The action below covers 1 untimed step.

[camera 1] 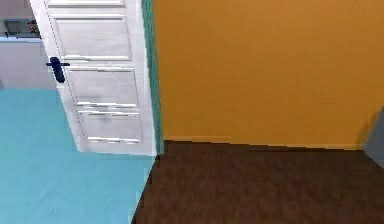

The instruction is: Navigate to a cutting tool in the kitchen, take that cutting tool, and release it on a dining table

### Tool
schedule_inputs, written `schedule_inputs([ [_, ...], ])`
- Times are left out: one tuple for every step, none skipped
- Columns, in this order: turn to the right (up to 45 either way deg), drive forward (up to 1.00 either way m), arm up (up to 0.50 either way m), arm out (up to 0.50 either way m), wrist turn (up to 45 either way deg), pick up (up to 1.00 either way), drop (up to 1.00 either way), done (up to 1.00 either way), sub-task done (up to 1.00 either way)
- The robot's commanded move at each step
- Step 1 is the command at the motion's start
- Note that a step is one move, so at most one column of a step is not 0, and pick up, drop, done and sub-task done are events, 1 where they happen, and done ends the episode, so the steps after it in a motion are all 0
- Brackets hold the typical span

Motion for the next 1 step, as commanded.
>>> schedule_inputs([
  [9.0, 0.0, 0.0, 0.0, 0.0, 0.0, 0.0, 0.0, 0.0],
])
